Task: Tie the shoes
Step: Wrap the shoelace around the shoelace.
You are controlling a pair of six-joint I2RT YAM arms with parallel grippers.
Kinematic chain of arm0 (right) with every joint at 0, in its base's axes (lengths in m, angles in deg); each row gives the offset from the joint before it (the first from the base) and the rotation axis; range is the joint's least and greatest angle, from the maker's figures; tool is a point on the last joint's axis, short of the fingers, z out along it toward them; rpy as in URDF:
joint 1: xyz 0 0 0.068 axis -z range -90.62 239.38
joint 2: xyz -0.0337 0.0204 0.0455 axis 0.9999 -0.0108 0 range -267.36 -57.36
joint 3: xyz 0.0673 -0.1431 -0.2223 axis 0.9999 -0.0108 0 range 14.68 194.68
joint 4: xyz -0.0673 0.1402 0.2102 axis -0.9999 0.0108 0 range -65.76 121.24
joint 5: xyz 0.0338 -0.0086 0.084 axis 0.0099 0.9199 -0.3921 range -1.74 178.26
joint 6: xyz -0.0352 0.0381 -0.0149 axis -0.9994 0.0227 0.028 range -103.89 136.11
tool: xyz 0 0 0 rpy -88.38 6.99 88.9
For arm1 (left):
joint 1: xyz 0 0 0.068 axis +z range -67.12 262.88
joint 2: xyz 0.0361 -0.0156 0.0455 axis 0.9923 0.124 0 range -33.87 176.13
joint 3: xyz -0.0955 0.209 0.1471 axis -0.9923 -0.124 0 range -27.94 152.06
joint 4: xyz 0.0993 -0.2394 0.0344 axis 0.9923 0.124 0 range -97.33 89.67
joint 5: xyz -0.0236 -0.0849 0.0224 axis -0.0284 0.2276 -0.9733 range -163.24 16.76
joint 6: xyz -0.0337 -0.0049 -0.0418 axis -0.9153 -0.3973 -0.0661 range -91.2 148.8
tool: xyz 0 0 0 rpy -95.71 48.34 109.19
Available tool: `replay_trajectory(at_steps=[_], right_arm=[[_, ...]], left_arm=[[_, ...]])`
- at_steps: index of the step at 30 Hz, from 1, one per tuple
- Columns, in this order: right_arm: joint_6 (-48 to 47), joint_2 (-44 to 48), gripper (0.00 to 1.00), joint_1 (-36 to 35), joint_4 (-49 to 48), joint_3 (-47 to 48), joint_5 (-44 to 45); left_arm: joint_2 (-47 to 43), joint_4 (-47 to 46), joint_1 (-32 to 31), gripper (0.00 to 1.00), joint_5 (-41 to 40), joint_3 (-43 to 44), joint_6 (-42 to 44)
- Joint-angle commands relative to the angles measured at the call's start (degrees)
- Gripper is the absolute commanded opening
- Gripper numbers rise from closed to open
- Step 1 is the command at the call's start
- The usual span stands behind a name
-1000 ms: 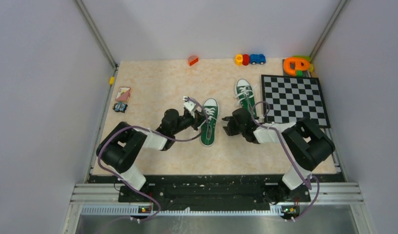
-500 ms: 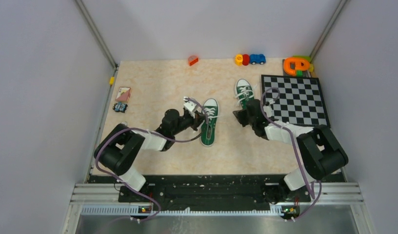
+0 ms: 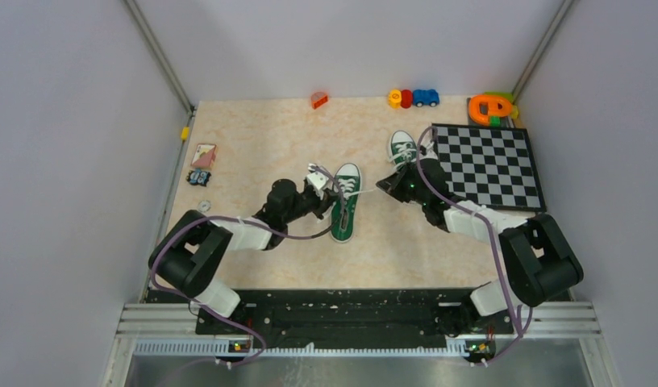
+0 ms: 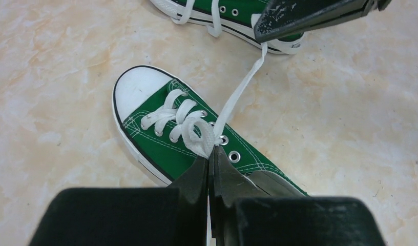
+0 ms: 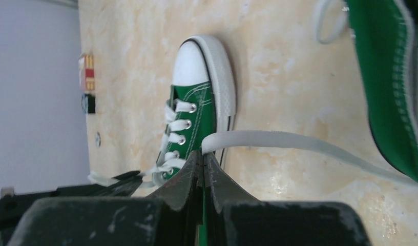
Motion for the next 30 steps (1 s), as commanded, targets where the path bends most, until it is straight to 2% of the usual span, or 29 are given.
replay_trajectory(at_steps=[1,9,19,21,24,30], right_arm=[[-12.24,2.45,0.0,0.68,-8.13,2.53,-11.33],[-19.47,0.03,0.0,0.76,-12.55,5.96,-24.53],[-23.09,-3.94,0.0,0.8,-8.26,11.24,-28.01],[-23.86,-4.46,0.0,0.87,-5.84,12.11,-27.28],[-21.99,-4.18,0.0,2.24,-0.69,11.83,-21.55],[-18.03,1.39,0.0,3.26,2.26,5.15,-11.69]], left_arm=[[-1.86,4.22,0.74,0.0,7.67,3.91,6.2],[-1.41,17.61,0.74,0.0,10.73,11.26,15.09],[0.02,31.54,0.74,0.0,10.25,17.32,27.01],[0.34,33.46,0.74,0.0,9.37,18.28,27.82],[0.44,33.22,0.75,0.0,8.92,17.95,27.12],[-0.27,29.29,0.74,0.0,8.15,15.16,24.54]])
